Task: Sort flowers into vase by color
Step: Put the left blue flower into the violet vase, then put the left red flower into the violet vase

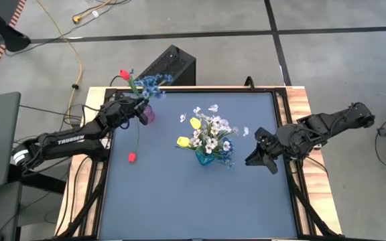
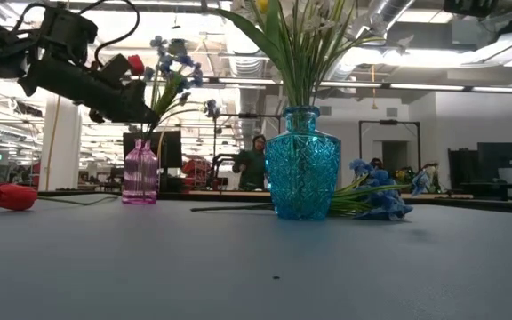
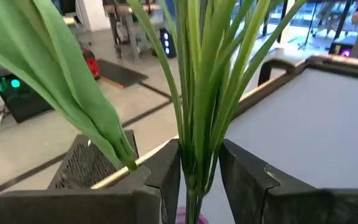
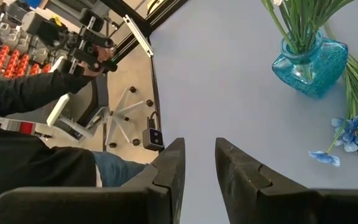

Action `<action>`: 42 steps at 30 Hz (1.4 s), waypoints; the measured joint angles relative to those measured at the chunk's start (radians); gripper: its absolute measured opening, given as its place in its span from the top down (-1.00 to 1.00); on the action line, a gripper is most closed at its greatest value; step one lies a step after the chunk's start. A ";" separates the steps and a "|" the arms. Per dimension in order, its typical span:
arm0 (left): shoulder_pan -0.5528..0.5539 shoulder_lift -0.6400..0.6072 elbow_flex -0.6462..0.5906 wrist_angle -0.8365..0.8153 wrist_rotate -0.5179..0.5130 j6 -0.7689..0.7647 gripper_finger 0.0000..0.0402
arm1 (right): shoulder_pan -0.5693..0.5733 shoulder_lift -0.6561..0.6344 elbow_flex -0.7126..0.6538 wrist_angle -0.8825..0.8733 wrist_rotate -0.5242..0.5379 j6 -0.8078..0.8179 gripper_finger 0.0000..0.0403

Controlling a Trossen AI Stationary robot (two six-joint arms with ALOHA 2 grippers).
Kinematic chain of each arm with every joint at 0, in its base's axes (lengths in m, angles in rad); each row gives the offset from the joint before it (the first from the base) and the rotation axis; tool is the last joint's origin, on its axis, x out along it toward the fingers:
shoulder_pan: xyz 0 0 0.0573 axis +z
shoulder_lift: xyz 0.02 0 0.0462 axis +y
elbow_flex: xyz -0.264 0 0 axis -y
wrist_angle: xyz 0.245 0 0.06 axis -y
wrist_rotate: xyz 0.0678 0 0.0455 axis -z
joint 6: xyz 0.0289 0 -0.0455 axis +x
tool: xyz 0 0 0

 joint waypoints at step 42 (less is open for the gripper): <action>-0.547 -0.166 0.276 -1.024 0.203 -0.562 0.50 | -0.101 0.001 0.000 -0.071 0.008 -0.237 0.43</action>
